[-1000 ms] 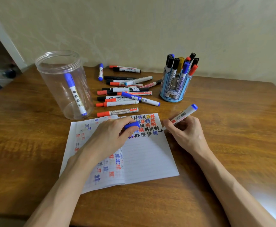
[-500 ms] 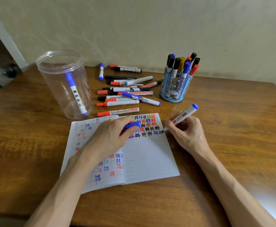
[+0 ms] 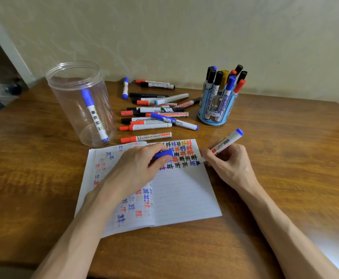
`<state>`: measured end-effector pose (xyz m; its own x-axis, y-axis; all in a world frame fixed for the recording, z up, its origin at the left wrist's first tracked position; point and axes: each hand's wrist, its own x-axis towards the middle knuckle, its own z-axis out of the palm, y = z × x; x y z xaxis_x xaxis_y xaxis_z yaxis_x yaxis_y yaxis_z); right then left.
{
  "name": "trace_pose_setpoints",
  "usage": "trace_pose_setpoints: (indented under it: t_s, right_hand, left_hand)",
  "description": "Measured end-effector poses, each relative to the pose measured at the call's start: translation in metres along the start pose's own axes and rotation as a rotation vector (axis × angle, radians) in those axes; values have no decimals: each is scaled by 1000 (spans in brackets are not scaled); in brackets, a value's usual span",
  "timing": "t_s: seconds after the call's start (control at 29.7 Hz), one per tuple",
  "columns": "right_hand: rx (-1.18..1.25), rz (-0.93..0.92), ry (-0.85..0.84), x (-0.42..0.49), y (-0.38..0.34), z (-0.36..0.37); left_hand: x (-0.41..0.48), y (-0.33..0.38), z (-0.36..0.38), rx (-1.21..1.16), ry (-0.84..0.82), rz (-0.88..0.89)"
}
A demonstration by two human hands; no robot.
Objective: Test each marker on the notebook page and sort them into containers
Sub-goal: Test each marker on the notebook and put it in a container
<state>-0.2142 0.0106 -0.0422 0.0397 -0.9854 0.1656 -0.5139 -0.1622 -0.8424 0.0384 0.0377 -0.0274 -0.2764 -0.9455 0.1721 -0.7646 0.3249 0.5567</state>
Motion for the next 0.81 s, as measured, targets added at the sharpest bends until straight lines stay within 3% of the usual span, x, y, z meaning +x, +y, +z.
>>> trace_pose_setpoints:
  t_s: [0.81]
  right_hand:
    - [-35, 9, 27, -1, -4, 0]
  left_hand:
    - [0, -1, 0, -7, 1, -5]
